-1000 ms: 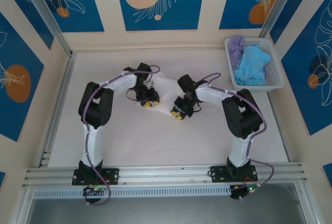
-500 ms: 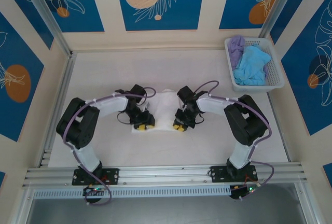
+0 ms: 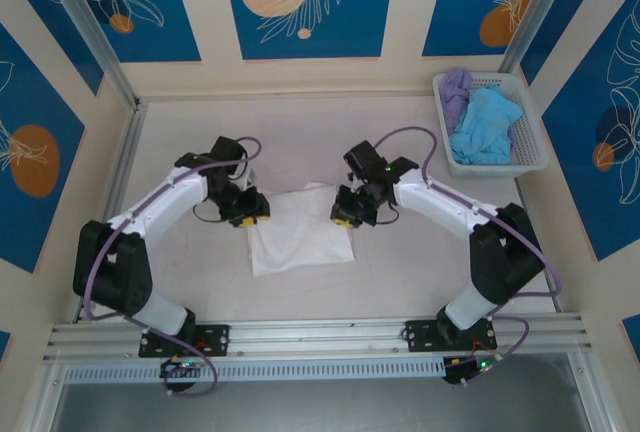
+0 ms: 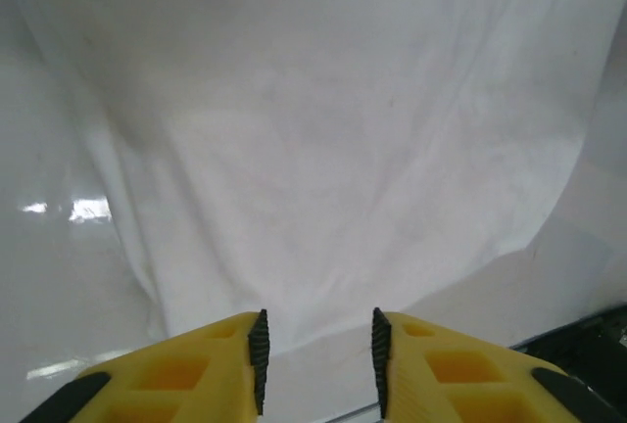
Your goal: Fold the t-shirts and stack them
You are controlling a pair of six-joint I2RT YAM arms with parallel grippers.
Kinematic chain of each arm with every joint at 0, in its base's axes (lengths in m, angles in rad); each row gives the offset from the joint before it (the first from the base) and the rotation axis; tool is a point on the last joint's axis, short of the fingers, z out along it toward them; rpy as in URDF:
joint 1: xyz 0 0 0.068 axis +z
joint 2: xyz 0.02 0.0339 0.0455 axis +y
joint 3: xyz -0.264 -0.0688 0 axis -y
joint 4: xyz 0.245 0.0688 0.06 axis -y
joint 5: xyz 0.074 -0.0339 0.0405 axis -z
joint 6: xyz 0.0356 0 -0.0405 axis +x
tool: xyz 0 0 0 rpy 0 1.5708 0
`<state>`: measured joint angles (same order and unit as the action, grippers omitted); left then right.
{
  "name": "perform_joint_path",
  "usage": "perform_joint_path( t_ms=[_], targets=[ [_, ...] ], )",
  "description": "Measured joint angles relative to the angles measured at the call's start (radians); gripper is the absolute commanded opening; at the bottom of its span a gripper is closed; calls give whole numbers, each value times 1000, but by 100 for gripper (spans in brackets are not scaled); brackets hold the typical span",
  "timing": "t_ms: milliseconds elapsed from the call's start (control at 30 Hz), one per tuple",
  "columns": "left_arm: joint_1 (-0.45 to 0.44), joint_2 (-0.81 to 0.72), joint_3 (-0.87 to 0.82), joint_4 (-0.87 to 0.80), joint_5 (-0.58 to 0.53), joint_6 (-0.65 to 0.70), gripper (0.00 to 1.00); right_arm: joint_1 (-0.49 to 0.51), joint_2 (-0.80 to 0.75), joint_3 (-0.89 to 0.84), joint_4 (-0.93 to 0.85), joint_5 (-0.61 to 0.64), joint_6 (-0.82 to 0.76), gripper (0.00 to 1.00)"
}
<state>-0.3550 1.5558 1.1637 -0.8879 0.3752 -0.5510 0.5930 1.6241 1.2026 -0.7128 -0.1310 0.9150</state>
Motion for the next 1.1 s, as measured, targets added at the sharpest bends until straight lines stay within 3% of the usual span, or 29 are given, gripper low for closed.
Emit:
perform_joint_path(
  t_ms=[300, 500, 567, 667, 800, 967, 1033, 1100],
  targets=[
    [69, 306, 96, 94, -18, 12, 26, -42, 443, 413, -47, -3, -23, 13],
    [137, 371, 121, 134, -45, 11, 33, -105, 573, 452, -93, -20, -19, 13],
    [148, 386, 146, 147, -50, 11, 37, -129, 579, 462, -102, -42, -17, 13],
    [157, 396, 159, 174, -51, -1, 59, -149, 579, 475, -113, -42, -7, 15],
    [159, 371, 159, 192, -45, -39, 78, -154, 576, 510, -141, -26, 13, 24],
    [167, 282, 161, 174, -113, -49, 89, -125, 478, 505, -159, 6, 21, 43],
    [175, 239, 161, 163, -144, -45, 96, -105, 384, 475, -154, 20, 16, 48],
    [185, 195, 154, 165, -160, -30, 96, -87, 259, 417, -140, 27, 5, 51]
  ],
)
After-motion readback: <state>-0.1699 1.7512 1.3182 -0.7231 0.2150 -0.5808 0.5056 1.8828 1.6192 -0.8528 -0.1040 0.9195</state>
